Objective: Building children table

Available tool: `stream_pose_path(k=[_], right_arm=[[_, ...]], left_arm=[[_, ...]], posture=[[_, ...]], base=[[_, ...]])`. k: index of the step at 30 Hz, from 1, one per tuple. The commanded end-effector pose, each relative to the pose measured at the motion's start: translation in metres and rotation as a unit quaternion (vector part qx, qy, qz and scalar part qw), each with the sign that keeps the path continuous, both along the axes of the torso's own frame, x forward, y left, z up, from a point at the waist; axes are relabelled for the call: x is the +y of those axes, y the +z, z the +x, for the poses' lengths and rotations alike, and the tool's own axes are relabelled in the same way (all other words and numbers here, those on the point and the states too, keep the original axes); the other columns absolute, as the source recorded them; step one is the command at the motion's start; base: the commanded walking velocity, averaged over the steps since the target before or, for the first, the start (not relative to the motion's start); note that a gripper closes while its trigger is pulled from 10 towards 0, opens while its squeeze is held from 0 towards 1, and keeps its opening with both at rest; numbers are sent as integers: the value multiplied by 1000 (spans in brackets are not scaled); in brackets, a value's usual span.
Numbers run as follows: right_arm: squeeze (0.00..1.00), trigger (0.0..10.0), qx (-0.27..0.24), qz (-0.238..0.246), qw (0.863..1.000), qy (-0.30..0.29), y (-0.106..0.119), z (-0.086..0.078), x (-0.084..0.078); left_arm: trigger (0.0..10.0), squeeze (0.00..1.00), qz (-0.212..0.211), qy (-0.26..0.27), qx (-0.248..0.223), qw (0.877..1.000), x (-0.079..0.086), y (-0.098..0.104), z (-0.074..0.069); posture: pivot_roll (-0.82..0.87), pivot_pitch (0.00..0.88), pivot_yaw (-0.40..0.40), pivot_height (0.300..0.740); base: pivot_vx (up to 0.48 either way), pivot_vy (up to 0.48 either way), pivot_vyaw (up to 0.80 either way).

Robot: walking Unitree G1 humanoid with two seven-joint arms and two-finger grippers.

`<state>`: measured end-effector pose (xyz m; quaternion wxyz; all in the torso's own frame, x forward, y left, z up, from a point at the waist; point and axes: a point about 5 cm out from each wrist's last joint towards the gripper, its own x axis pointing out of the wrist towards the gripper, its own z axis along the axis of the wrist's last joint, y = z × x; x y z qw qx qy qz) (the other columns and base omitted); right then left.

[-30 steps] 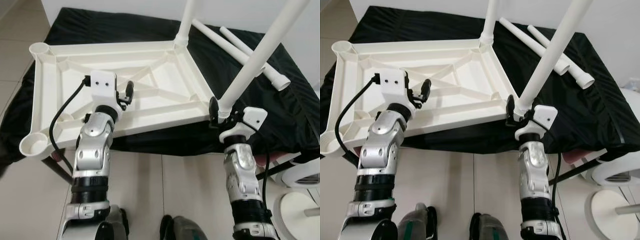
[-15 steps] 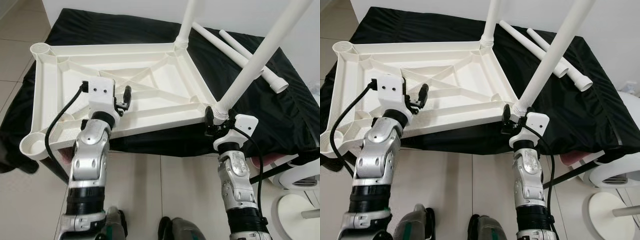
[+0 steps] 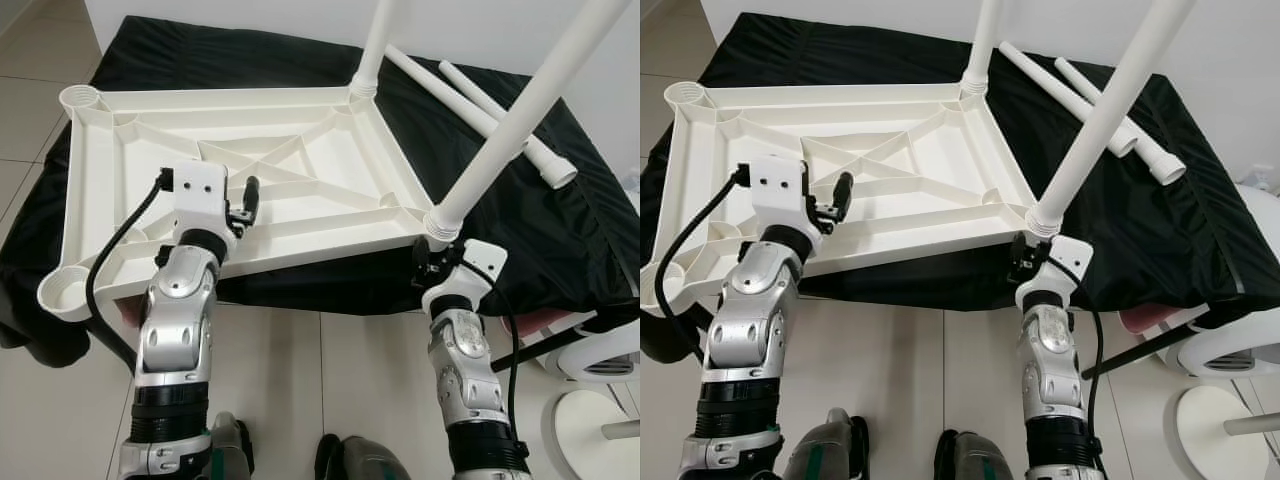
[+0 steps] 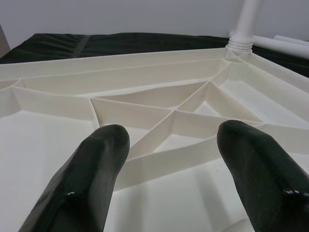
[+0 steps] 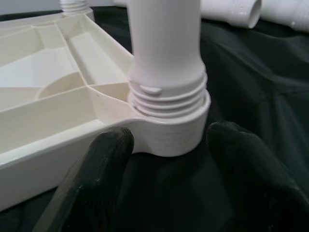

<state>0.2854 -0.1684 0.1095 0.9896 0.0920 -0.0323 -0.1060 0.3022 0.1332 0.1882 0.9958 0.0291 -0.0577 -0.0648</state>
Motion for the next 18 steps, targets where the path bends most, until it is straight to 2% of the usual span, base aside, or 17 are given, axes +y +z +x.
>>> stream_pose_path(k=[1,2,3,7,14,18], right_arm=[[0,10000,14,-2,1000,-17,-5,-4,-4],[0,9529,17,-3,1000,-20,-5,-3,-4],[0,9490,18,-3,1000,-22,-4,-2,-3],[0,10000,19,-3,999,-25,-3,1,-4],[0,10000,26,-4,999,-28,-1,11,-6],[0,10000,29,4,999,-31,3,19,-6]], left_arm=[[10000,0,-6,39,1,999,0,0,-2],[10000,0,-5,38,2,999,0,-1,-3],[10000,0,-4,38,3,999,0,-2,-4],[10000,0,0,35,4,999,-1,-2,-5],[10000,0,-1,27,5,1000,-4,-2,-8],[10000,0,-2,14,-2,1000,-9,4,-13]], posture=[[123,86,-122,740],[123,84,-121,740],[123,84,-121,740],[124,81,-127,740],[120,81,-134,740],[116,92,-140,740]], base=[[0,0,0],[0,0,0],[0,0,0],[0,0,0],[0,0,0],[0,0,0]])
